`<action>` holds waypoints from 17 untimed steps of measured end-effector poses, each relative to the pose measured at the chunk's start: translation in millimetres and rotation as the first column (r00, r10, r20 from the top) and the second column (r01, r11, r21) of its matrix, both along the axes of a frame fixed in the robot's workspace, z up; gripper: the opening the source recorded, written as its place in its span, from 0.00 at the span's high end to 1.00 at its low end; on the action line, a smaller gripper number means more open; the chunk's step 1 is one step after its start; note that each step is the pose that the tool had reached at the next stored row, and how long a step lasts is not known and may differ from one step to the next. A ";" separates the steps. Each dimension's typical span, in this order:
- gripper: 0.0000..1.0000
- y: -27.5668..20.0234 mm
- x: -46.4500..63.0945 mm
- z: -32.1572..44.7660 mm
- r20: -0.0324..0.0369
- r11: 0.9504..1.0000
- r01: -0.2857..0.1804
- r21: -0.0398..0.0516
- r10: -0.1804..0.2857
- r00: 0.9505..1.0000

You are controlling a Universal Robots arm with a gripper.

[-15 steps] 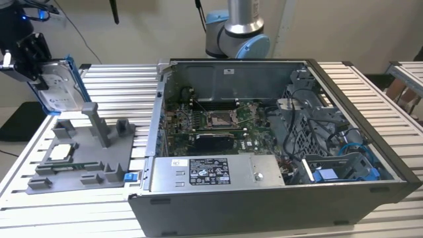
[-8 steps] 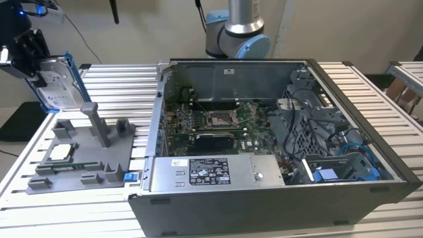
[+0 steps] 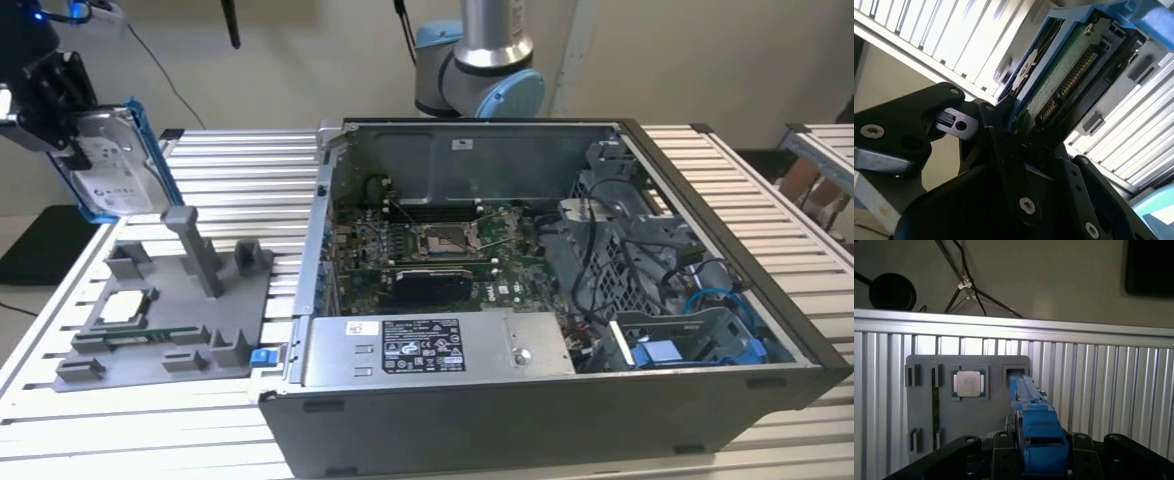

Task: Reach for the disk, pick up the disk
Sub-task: 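Pick up the disk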

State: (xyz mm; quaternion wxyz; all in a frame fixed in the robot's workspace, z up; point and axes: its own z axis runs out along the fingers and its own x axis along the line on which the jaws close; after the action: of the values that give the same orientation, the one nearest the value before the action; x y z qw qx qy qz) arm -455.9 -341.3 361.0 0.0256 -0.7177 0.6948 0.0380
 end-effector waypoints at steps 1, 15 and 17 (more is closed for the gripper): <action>1.00 0.0 0.0 1.0 0.000 1.000 0.000 0.000 0.000 1.000; 1.00 0.1 -0.1 16.5 0.002 1.000 0.000 0.000 0.000 1.000; 1.00 0.0 0.0 19.0 0.003 1.000 0.000 0.000 0.000 1.000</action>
State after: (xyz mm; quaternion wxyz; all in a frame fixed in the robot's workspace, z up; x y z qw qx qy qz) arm -455.9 -341.3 380.0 0.0265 -0.7178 0.6948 0.0370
